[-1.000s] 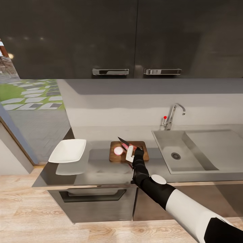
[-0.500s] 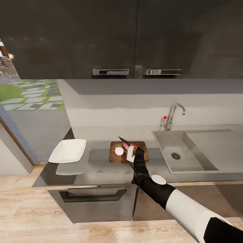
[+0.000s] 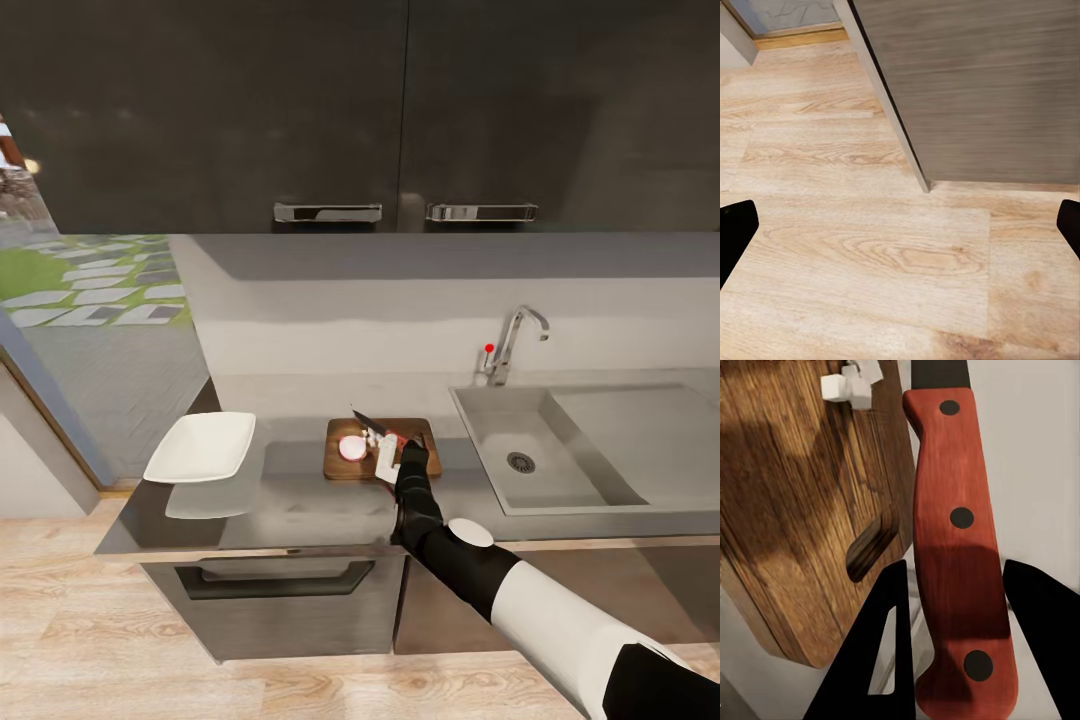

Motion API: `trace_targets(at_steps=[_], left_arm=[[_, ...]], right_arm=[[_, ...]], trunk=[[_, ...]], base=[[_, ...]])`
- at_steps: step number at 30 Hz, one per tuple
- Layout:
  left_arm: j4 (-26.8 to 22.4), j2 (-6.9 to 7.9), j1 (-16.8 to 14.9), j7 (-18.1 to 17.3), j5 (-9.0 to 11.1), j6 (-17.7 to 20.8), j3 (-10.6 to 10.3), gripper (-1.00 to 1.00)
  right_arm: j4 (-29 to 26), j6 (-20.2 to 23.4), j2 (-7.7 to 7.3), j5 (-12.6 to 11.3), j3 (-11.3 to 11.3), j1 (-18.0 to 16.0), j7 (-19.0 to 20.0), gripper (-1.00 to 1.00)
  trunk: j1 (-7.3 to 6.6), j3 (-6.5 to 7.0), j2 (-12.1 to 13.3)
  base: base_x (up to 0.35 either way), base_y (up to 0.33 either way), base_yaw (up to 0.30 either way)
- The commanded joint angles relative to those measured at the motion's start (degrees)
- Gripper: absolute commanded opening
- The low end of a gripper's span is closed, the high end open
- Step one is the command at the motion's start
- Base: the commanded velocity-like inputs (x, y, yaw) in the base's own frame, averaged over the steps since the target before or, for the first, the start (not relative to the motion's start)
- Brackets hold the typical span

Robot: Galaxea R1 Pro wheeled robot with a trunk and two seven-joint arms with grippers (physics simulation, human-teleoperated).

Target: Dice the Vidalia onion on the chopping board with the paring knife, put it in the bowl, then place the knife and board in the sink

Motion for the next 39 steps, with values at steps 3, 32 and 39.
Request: trace_targets(at_steps=[3,32,39], left_arm=[[0.21,-0.02,-0.1,-0.09,0.55,-0.34,-0.52,1.0],[0.2,-0.02,-0.1,-0.07,0.55,-0.33,-0.49,1.0],[0.2,-0.02,-0.1,-0.07,0.56,-0.31,-0.46,1.0]], right_arm=[[0.0,0.37,0.0,-0.13,0.28,-0.1,-0.28,-1.0],[-6.93,1.78,-0.17,2.77,-0.16,-0.1,-0.3,-1.0],[-4.65,1.62,-0.09,2.76,-0.19,-0.1,-0.18,-1.0]], trunk=[[0.04,-0.12,-0.12],[0.04,-0.12,-0.12],[0.04,-0.12,-0.12]], base=[[0.0,0.0,0.0],[-0.072,0.05,0.0],[0.0,0.0,0.0]])
